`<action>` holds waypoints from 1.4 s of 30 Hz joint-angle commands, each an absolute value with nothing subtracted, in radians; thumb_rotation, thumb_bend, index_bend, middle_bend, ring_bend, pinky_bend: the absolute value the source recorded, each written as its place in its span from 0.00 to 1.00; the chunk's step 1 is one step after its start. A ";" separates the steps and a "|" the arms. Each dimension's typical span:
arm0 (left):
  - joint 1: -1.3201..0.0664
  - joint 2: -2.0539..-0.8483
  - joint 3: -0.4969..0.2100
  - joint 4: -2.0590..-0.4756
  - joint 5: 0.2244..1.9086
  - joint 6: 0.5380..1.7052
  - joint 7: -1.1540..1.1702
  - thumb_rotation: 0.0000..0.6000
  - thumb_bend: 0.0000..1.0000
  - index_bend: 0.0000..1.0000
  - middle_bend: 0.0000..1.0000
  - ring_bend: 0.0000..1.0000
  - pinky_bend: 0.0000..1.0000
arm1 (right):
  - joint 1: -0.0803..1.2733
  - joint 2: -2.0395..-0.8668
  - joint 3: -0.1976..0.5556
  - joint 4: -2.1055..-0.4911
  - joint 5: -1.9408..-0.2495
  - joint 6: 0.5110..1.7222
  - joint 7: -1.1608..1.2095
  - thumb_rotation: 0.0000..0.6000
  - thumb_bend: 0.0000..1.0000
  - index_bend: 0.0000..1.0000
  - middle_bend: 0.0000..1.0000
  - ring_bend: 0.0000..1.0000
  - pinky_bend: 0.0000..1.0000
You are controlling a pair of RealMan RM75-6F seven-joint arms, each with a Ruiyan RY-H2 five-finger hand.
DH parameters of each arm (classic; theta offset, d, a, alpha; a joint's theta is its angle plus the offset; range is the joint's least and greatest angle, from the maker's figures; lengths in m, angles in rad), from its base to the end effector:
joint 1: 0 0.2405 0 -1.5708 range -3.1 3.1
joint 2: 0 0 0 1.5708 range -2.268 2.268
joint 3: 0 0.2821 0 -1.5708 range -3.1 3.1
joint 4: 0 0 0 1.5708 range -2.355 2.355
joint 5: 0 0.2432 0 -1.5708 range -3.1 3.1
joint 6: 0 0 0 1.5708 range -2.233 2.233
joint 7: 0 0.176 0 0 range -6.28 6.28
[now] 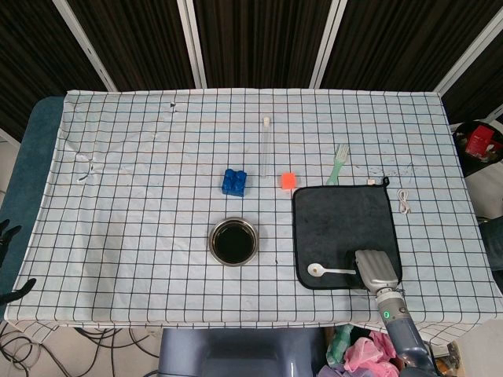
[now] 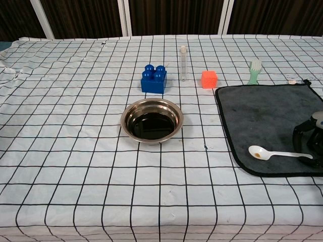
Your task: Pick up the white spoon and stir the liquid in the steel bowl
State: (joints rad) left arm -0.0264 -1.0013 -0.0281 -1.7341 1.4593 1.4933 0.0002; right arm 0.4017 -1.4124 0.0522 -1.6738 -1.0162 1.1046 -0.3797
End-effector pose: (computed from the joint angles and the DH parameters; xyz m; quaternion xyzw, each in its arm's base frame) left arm -0.3494 0.1908 0.1686 -0.5722 -0.4177 -0.3624 0.6056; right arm -0.2889 -0.2864 -0.0249 0.6558 -0.5113 0.2698 0.4855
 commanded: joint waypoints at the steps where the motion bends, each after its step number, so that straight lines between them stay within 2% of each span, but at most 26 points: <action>1: -0.026 -1.001 -0.028 -1.734 1.459 1.493 0.000 1.00 0.19 0.10 0.01 0.00 0.00 | 0.401 -1.413 0.053 -1.672 -1.018 1.105 -0.378 1.00 0.36 0.58 0.85 1.00 1.00; 27: -0.027 -1.000 -0.025 -1.737 1.461 1.490 0.002 1.00 0.19 0.10 0.01 0.00 0.00 | 0.399 -1.398 0.064 -1.679 -1.072 1.115 -0.350 1.00 0.39 0.61 0.85 1.00 1.00; 42: -0.028 -1.014 -0.028 -1.732 1.469 1.498 0.014 1.00 0.19 0.10 0.01 0.00 0.00 | 0.444 -1.241 0.114 -1.732 -1.233 1.178 -0.419 1.00 0.39 0.60 0.86 1.00 1.00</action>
